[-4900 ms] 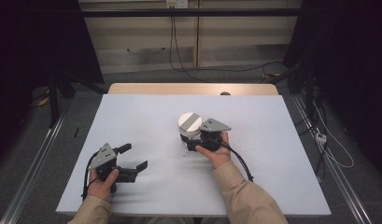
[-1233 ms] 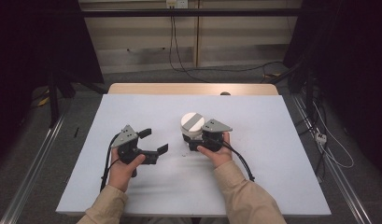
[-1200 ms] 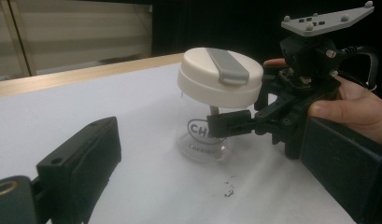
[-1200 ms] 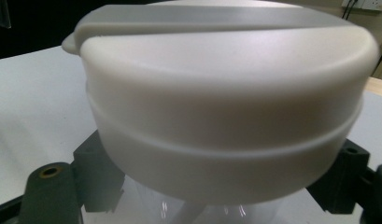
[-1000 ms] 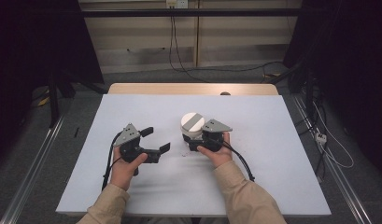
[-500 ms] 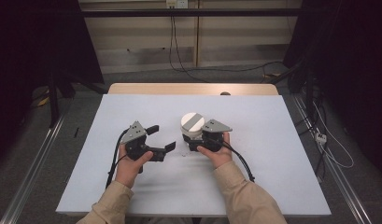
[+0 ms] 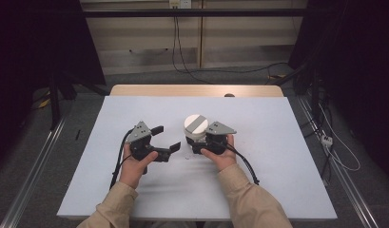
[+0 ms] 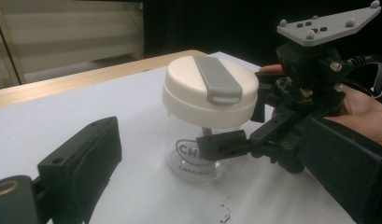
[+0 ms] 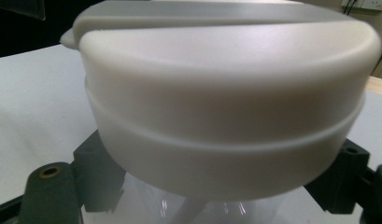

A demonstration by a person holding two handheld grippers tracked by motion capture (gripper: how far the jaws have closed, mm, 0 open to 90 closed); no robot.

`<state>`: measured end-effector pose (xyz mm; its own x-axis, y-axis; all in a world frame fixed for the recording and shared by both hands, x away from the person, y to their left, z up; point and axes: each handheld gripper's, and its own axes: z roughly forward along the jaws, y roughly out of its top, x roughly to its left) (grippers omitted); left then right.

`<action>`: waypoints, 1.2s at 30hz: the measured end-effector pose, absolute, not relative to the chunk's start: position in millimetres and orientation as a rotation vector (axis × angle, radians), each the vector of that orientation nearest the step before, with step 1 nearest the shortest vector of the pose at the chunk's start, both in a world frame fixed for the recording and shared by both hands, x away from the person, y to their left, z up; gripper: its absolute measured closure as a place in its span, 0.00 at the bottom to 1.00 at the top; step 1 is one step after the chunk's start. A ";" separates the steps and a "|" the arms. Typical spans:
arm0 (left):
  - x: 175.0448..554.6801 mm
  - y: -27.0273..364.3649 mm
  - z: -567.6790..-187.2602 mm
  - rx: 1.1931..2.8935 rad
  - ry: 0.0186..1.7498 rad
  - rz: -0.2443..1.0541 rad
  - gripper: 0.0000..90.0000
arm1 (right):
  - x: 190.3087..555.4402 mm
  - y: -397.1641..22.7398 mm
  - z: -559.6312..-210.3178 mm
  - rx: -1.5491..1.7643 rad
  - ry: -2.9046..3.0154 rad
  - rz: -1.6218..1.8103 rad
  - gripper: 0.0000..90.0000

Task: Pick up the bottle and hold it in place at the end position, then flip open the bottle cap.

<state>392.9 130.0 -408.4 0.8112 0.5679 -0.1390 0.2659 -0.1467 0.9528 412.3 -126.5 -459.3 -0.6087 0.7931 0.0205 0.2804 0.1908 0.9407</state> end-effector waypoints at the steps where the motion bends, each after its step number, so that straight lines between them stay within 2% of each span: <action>1: 392.6 129.9 -408.0 1.734 0.651 0.295 0.06 | 412.3 -126.6 -459.2 1.003 1.997 1.416 0.21; 18: 397.9 127.3 -405.0 1.736 0.674 0.306 0.07 | 412.9 -126.5 -460.1 1.000 1.996 1.420 0.21; 36: 402.8 116.4 -401.6 1.761 0.685 0.316 0.20 | 412.9 -126.7 -460.3 0.998 2.003 1.415 0.21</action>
<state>402.8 116.4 -401.6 0.7925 0.5950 -0.1339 0.2847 -0.1667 0.9440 412.9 -126.7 -460.3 -0.6135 0.7894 0.0208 0.2834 0.1955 0.9389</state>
